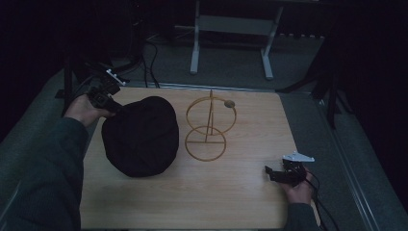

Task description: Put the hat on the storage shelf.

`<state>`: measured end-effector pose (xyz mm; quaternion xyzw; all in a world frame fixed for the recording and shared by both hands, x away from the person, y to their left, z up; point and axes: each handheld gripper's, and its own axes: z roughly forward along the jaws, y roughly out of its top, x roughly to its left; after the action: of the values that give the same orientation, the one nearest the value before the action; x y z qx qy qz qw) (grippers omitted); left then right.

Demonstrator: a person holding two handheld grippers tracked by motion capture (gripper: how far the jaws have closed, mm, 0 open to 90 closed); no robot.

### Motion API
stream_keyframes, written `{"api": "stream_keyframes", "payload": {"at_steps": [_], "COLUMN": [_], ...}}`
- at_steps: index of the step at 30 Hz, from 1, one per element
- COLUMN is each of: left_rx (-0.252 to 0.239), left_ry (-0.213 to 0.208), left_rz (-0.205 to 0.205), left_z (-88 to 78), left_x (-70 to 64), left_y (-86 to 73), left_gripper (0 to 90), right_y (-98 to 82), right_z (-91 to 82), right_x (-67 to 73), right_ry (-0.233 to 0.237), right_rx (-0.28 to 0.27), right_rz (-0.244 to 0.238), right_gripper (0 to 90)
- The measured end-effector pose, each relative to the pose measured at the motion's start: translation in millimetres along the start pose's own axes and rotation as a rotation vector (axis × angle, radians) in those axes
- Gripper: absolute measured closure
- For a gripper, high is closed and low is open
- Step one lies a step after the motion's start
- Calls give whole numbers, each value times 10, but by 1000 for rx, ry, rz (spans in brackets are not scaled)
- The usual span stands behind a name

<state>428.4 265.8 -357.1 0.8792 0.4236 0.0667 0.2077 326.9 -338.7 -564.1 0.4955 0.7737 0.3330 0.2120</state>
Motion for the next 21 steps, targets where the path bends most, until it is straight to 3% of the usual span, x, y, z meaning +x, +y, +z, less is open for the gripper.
{"api": "stream_keyframes", "payload": {"at_steps": [3,14,17,21], "left_rx": [16,5,11,4], "left_ry": [8,0,4,5], "left_rz": [14,35,65,73], "left_z": [-51,-165,-218,-245], "left_x": [-21,-79,-135,-166], "left_y": [61,187,270,309], "left_gripper": [754,751,751,752], "right_y": [0,1,1,1], "right_z": [-1,-1,0,0], "right_x": [0,1,0,1], "right_ry": [1,0,0,0], "right_rx": [1,0,-1,-1], "right_rz": [1,2,1,2], "right_gripper": [149,149,149,149]}}
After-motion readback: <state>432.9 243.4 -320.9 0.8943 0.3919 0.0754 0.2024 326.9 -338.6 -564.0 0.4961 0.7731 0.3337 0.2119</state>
